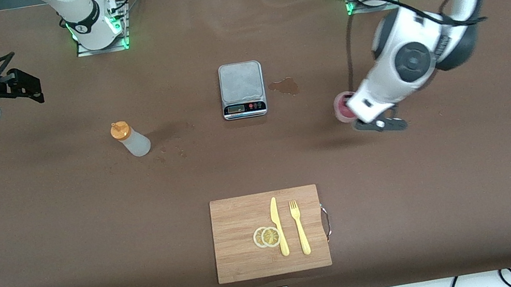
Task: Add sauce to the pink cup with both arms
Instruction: 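Carry the pink cup with the left gripper onto the scale, then release the cup on the scale while the right gripper reaches out, then grasp the white sauce bottle with the right gripper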
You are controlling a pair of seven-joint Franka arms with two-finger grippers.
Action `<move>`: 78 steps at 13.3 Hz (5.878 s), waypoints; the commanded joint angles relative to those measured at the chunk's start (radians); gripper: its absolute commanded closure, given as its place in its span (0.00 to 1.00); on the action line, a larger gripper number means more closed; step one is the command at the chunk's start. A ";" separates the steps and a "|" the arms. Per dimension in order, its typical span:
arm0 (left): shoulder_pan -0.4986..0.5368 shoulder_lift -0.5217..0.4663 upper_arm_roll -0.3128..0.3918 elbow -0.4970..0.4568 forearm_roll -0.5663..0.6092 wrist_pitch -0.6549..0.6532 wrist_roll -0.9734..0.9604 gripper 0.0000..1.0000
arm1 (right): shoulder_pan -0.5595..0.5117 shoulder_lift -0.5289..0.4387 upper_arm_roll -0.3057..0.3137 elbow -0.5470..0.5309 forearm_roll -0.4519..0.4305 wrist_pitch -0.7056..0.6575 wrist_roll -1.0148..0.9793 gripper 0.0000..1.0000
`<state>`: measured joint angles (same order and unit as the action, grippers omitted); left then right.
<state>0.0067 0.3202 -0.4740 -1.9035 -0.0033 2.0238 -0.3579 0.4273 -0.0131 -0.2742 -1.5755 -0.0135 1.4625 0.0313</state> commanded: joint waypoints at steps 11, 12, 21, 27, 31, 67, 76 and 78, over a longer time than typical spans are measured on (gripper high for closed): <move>-0.392 0.184 -0.087 0.024 0.017 0.225 -0.687 1.00 | -0.007 0.002 -0.002 0.014 0.001 -0.005 -0.001 0.00; -0.395 0.192 -0.087 0.026 0.019 0.225 -0.696 1.00 | -0.007 0.004 -0.002 0.014 0.003 -0.004 -0.001 0.00; -0.383 0.133 -0.098 0.087 0.026 0.040 -0.690 0.00 | 0.001 0.004 -0.002 0.012 -0.002 -0.019 -0.014 0.00; -0.299 0.125 -0.091 0.391 0.037 -0.442 -0.586 0.00 | 0.005 -0.011 0.003 0.023 0.001 -0.083 -0.082 0.00; -0.165 0.096 -0.077 0.559 0.034 -0.550 -0.417 0.00 | 0.018 0.002 0.035 0.022 0.000 -0.099 -0.334 0.00; -0.004 -0.329 0.356 0.218 -0.015 -0.405 0.201 0.00 | -0.326 0.637 -0.057 -0.350 1.046 0.024 -2.709 0.00; -0.001 -0.329 0.356 0.218 -0.038 -0.424 0.201 0.00 | -0.298 0.746 -0.014 -0.354 1.172 -0.068 -2.929 0.00; -0.001 -0.328 0.356 0.218 -0.040 -0.424 0.201 0.00 | -0.298 0.760 -0.013 -0.354 1.187 -0.087 -2.950 0.00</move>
<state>0.0003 -0.0032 -0.1181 -1.6945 -0.0197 1.6158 -0.1688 0.1328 0.7196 -0.2843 -1.9277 1.1458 1.4056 -2.7642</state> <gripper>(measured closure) 0.000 0.000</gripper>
